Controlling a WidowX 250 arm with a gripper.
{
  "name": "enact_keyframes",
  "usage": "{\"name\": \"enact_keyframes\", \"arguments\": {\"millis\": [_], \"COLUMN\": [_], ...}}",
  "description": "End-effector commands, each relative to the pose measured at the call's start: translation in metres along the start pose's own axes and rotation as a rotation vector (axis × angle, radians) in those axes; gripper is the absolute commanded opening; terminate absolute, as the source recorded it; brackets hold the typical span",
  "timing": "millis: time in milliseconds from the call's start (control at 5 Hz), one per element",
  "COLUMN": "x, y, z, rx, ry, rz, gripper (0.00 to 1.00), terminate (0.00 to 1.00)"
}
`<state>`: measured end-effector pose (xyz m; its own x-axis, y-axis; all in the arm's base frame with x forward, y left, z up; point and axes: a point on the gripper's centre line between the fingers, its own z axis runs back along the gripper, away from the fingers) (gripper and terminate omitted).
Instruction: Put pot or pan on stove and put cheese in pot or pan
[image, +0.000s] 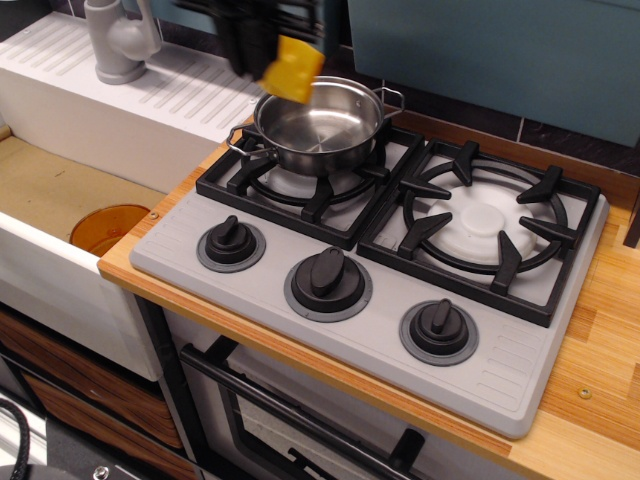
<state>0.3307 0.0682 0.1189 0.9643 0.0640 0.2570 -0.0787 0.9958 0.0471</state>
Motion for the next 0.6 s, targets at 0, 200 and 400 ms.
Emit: {"name": "enact_keyframes", "arguments": {"millis": [0, 200, 400], "x": [0.027, 0.022, 0.019], "y": [-0.013, -0.011, -0.010], "z": [0.012, 0.022, 0.040], "rx": [-0.018, -0.001, 0.038], "ry": [-0.077, -0.060, -0.028], "rz": [-0.042, -0.032, -0.023], "gripper": [1.00, 1.00, 1.00], "terminate": [0.00, 0.00, 0.00]}}
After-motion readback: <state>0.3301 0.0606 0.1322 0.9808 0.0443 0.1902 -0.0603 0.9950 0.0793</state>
